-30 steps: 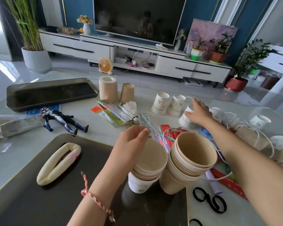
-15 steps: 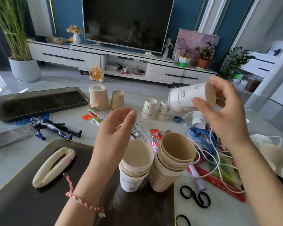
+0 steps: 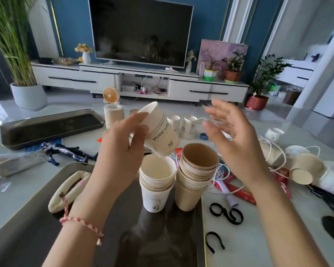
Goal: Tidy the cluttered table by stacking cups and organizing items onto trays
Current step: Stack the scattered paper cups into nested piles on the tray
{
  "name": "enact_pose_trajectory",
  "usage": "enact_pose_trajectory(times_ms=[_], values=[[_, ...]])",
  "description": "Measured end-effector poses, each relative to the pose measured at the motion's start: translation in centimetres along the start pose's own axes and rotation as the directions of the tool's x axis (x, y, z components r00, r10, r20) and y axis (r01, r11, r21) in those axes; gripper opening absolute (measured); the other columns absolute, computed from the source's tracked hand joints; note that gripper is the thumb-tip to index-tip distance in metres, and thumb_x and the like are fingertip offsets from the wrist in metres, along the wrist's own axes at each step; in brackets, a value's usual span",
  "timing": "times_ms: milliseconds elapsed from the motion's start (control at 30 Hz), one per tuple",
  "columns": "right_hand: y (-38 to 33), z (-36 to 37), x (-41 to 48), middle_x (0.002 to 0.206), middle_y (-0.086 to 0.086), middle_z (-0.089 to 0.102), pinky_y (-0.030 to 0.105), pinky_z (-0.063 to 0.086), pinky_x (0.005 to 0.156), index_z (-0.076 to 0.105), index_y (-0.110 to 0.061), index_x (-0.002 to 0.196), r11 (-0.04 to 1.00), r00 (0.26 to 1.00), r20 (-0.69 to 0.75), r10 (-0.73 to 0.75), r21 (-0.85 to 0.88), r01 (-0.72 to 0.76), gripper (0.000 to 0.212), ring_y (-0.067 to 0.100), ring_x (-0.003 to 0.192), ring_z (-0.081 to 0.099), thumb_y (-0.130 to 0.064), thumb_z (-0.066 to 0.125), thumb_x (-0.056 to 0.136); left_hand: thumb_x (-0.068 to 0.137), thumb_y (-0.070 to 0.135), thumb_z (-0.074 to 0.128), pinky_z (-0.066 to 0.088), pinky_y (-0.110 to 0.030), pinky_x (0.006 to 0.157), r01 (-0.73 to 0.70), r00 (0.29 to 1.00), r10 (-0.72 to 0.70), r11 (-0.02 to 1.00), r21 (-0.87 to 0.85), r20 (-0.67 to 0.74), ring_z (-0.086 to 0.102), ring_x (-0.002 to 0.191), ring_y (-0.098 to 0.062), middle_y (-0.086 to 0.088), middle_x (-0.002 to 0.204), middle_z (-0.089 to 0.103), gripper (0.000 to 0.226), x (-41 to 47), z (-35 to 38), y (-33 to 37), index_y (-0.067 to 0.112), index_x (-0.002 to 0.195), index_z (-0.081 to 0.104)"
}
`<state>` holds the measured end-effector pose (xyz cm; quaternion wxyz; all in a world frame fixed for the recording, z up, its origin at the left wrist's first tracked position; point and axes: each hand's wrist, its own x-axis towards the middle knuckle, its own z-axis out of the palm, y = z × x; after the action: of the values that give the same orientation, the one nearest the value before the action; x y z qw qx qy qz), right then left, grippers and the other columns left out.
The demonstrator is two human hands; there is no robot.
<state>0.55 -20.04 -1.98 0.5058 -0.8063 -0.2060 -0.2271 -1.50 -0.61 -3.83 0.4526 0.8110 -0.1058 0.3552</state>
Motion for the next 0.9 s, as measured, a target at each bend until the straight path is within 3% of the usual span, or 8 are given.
enact_pose_trajectory(times_ms=[67,133,434,500,600,700,801,901], values=[[0.8,0.0,0.1,0.121,-0.011,0.057,0.03,0.04,0.104,0.049,-0.024,0.125,0.999,0.999,-0.012,0.034,-0.009,-0.034,0.035,-0.001,0.115,0.051,-0.029,0.055,0.09,0.088,0.011,0.049,0.045,-0.036,0.083,-0.062,0.997,0.055,0.984,0.17,0.045,0.057,0.091,-0.025,0.001,0.093,0.061,0.029,-0.5,0.1,0.1,0.006,0.113,0.065],[1.5,0.4,0.1,0.118,-0.009,0.059,0.025,0.041,0.101,0.053,-0.024,0.12,0.997,0.997,0.007,0.073,-0.025,-0.073,0.029,0.0,0.112,0.052,-0.028,0.054,0.092,0.082,0.014,0.044,0.044,-0.049,0.086,-0.088,0.99,0.058,0.965,0.247,0.128,0.058,0.095,-0.034,-0.01,0.098,0.067,0.037,-0.8,0.0,0.3,0.004,0.11,0.066],[3.9,2.7,-0.7,0.114,-0.01,0.061,-0.001,0.037,0.082,0.059,-0.023,0.115,0.981,0.975,0.119,0.189,0.01,-0.191,0.025,-0.001,0.108,0.052,-0.032,0.051,0.093,0.077,0.006,0.053,0.04,-0.04,0.081,-0.277,0.935,0.165,0.892,0.357,0.314,0.06,0.082,-0.036,-0.007,0.08,0.067,0.026,-3.9,1.7,-0.9,0.008,0.095,0.072],[4.2,2.7,-0.7,0.115,-0.01,0.062,0.002,0.039,0.085,0.06,-0.022,0.114,0.976,0.974,0.106,0.198,0.071,-0.206,0.026,-0.002,0.109,0.053,-0.034,0.05,0.093,0.083,0.015,0.05,0.039,-0.042,0.086,-0.288,0.931,0.175,0.891,0.351,0.32,0.058,0.095,-0.037,-0.009,0.094,0.065,0.027,-4.7,2.3,-1.4,0.011,0.098,0.072],[4.7,2.6,-0.9,0.121,-0.007,0.061,0.004,0.04,0.088,0.058,-0.018,0.122,0.943,0.965,0.08,0.25,0.207,-0.261,0.037,-0.006,0.111,0.052,-0.039,0.048,0.093,0.088,0.044,0.042,0.028,-0.041,0.104,-0.13,0.949,0.037,0.951,0.281,0.314,0.032,0.13,-0.028,-0.008,0.139,0.038,0.046,-5.0,2.7,-2.2,0.024,0.127,0.054],[5.5,2.6,-1.7,0.128,-0.012,0.055,0.021,0.034,0.103,0.049,-0.025,0.131,0.891,0.935,0.148,0.322,0.287,-0.352,0.06,-0.004,0.117,0.048,-0.059,0.045,0.082,0.08,0.045,0.064,0.022,-0.034,0.11,0.095,0.939,-0.153,0.976,0.196,0.309,0.014,0.139,-0.015,0.006,0.149,0.011,0.074,-5.4,3.2,-3.6,0.031,0.142,0.026],[6.0,2.8,-2.8,0.126,-0.021,0.052,0.017,0.035,0.097,0.044,-0.031,0.133,0.865,0.909,0.264,0.321,0.309,-0.395,0.075,-0.015,0.111,0.045,-0.074,0.049,0.073,0.073,0.033,0.075,0.024,-0.016,0.1,0.183,0.923,-0.218,0.974,0.136,0.316,0.026,0.132,-0.012,0.001,0.145,0.022,0.087,-5.7,3.4,-4.8,0.027,0.142,0.022],[6.5,2.8,-3.5,0.119,-0.01,0.063,0.014,0.045,0.083,0.05,-0.024,0.128,0.86,0.9,0.343,0.268,0.337,-0.384,0.094,0.001,0.109,0.057,-0.082,0.06,0.053,0.072,0.03,0.076,0.023,-0.011,0.091,0.204,0.909,-0.228,0.973,0.105,0.349,0.031,0.116,-0.001,0.003,0.142,0.031,0.088,-5.6,3.3,-5.6,0.029,0.141,0.021]])
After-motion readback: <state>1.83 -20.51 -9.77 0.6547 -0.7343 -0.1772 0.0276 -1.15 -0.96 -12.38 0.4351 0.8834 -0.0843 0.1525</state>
